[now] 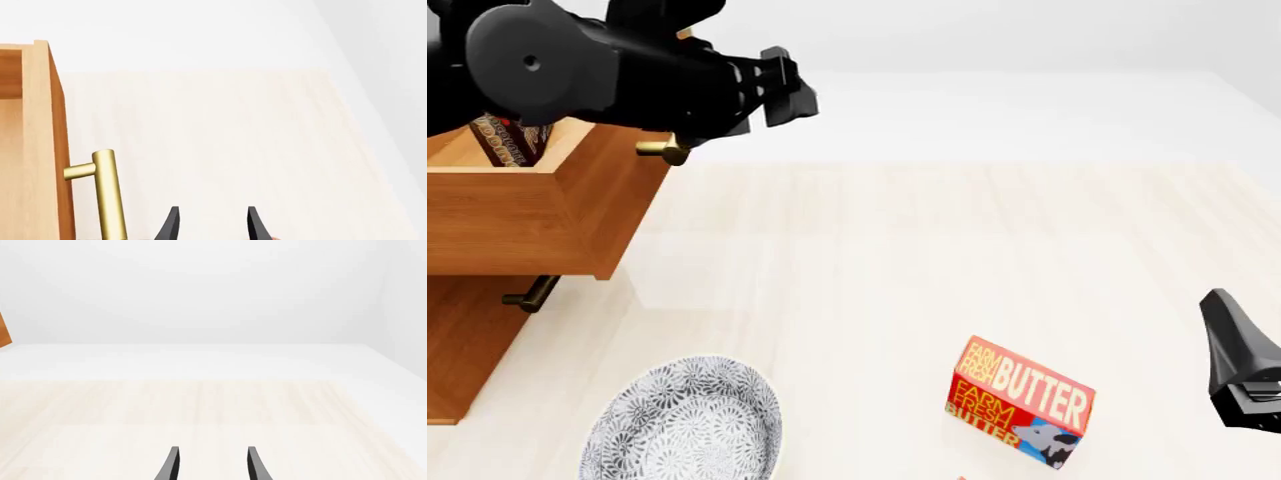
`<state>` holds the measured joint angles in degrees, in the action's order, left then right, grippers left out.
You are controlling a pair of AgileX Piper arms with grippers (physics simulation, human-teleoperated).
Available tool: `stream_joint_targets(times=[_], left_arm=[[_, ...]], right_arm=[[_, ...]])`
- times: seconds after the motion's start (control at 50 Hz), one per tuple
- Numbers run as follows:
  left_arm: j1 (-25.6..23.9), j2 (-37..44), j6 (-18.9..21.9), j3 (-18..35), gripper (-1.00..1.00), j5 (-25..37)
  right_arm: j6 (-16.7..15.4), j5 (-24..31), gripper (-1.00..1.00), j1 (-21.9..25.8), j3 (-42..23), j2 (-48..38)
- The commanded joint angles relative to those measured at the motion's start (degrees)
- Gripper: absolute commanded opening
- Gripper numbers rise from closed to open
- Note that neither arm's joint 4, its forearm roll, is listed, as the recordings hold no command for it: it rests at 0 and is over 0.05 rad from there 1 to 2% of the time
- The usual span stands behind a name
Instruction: Put the chocolate pudding in the top drawer of the cabinet and close it.
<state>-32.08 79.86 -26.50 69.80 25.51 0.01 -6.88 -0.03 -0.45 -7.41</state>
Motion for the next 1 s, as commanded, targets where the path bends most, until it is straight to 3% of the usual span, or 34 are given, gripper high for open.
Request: stream_joint_targets(times=[0.02, 1.0], left_arm=[[1.27, -0.53, 0.75, -1.15, 1.0, -0.12], [9.48, -4.09, 4.56, -5.78, 1.0, 0.79]], right_arm=[[0.0, 0.0, 1.0, 0.0, 0.0, 0.0], [0.0, 0.01, 1.0, -0.01, 0.0, 0.02]])
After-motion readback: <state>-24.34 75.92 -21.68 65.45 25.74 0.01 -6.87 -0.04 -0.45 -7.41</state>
